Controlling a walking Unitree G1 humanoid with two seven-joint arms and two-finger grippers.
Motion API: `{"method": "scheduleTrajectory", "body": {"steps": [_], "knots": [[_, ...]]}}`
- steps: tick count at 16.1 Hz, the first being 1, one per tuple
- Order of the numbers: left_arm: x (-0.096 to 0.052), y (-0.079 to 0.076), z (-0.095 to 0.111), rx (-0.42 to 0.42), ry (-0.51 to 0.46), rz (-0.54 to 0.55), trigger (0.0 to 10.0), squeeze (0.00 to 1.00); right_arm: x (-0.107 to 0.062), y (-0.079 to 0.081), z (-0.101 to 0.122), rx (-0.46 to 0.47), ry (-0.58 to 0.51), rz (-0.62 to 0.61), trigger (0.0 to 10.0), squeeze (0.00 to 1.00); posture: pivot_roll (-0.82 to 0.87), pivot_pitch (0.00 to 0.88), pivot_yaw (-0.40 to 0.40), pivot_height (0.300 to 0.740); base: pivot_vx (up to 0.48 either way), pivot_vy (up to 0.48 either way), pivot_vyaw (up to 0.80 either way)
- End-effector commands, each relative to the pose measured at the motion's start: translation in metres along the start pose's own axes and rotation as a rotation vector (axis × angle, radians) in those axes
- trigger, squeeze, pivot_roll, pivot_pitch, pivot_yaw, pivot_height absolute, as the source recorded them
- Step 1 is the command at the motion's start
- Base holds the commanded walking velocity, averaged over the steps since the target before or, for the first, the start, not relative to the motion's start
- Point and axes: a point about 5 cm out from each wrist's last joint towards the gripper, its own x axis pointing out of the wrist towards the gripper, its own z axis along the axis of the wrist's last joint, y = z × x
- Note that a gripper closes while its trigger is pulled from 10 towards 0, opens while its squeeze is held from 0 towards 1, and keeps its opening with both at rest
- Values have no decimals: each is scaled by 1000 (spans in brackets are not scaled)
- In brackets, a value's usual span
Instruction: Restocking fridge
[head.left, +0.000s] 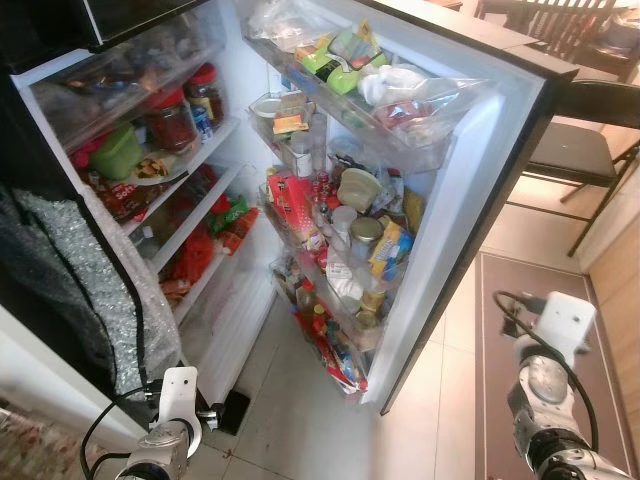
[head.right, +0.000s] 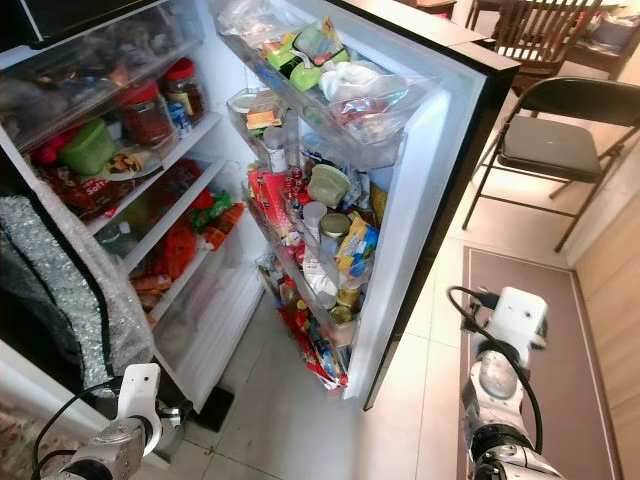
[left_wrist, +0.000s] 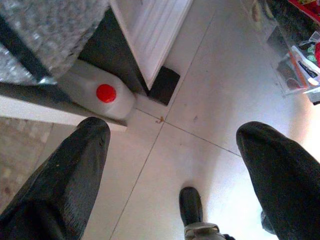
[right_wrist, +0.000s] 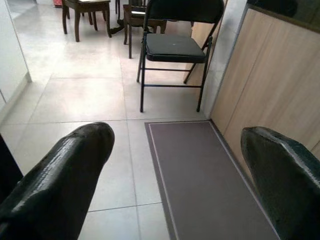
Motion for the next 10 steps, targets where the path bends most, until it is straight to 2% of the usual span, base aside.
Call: {"method": "scheduleTrajectory", "body": {"steps": [1, 3, 6, 10], "knots": [[-1, 1, -7, 14, 25, -1, 10000, 0, 2, -2, 4, 36, -18, 44, 10000, 0, -61, 0, -2, 740, 0, 0, 0], [-1, 1, -7, 15, 26, -3, 10000, 0, 4, 1, 8, 72, -24, 183, 10000, 0, -61, 0, -2, 740, 0, 0, 0], [-1, 1, -7, 26, 27, -10, 10000, 0, 7, -1, 14, 95, -41, 299, 10000, 0, -90, 0, -3, 740, 0, 0, 0], [-1, 1, -5, 23, 23, -11, 10000, 0, 3, 15, 13, 108, -21, 460, 10000, 0, -74, 0, -11, 740, 0, 0, 0]]}}
